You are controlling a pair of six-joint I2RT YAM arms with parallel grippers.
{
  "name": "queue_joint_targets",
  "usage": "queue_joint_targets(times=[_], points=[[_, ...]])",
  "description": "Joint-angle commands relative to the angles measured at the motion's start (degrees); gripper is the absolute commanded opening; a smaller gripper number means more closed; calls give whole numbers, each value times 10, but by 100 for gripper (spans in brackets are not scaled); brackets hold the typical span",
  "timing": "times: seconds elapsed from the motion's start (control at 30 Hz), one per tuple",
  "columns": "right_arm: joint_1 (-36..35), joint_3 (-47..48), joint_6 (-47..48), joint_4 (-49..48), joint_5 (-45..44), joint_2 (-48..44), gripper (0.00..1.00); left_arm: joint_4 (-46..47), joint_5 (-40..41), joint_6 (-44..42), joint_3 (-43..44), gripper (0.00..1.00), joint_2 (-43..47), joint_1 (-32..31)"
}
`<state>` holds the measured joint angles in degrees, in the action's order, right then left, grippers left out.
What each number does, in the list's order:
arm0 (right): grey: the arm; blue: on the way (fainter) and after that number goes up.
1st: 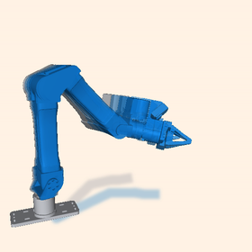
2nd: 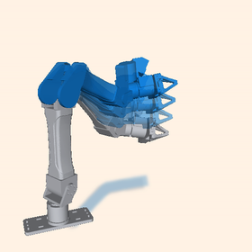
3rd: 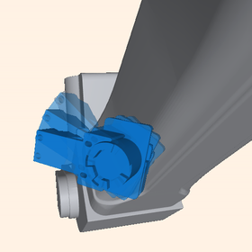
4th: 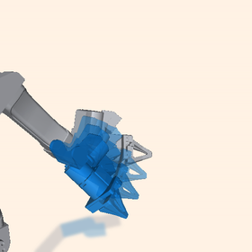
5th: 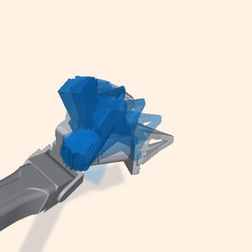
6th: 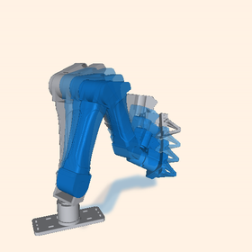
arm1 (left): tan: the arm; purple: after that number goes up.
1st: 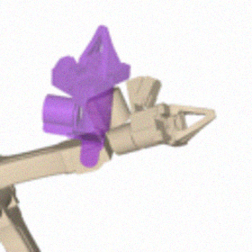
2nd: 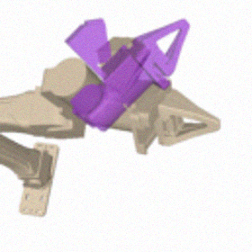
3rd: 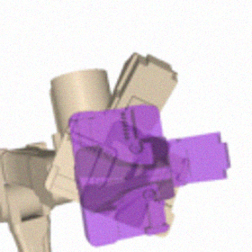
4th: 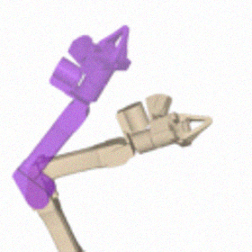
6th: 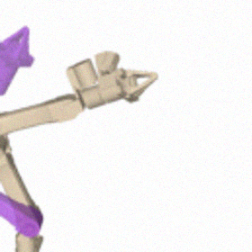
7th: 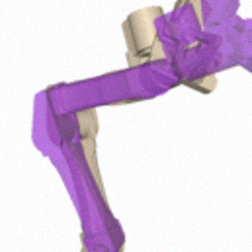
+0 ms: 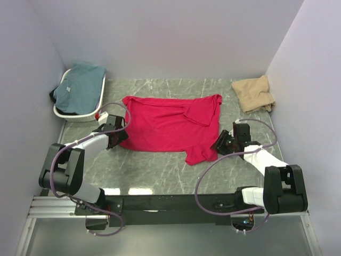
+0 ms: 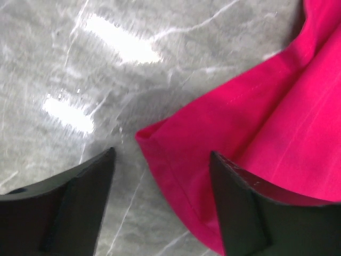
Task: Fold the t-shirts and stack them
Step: Flatten the tshirt out
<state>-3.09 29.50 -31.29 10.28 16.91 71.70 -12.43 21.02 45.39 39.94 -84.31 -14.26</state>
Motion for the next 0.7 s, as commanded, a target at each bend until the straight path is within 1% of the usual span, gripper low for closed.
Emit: queue_joint_targets(times=[0.0,0.03,0.1,0.13,0.2,0.23,0.3,0.33,0.37,0.47,0.5,0.57,0.6,0.67], points=[[3,-17,-15,-46,51,9,43,11,-23,-4,8,71,-25,6],[4,-21,-17,-47,53,11,38,13,-26,-4,5,62,-24,6],[3,-22,-16,-50,59,11,35,18,-30,-4,-2,55,-21,6],[4,-24,-15,-49,60,9,27,19,-30,-4,-4,45,-17,6],[4,-25,-13,-46,65,5,17,21,-32,-3,-9,34,-16,6],[4,-25,-11,-45,67,-1,10,20,-32,-3,-10,22,-17,6],[4,-25,-10,-38,71,-9,6,19,-35,-4,-7,11,-17,6],[4,-23,-7,-34,73,-18,2,18,-38,-4,-7,1,-18,6],[4,-22,-5,-25,72,-24,0,17,-40,-4,-5,1,-19,6],[4,-10,3,15,58,-52,0,0,-50,-9,0,1,-9,6],[4,-7,5,27,52,-63,0,-20,-55,-10,5,1,-1,5],[4,5,11,73,32,-101,0,-45,-62,-9,6,1,40,3],[4,8,13,88,25,-116,0,-72,-62,-7,5,1,76,0],[4,21,16,134,8,-156,0,-108,-57,9,5,1,117,-9]])
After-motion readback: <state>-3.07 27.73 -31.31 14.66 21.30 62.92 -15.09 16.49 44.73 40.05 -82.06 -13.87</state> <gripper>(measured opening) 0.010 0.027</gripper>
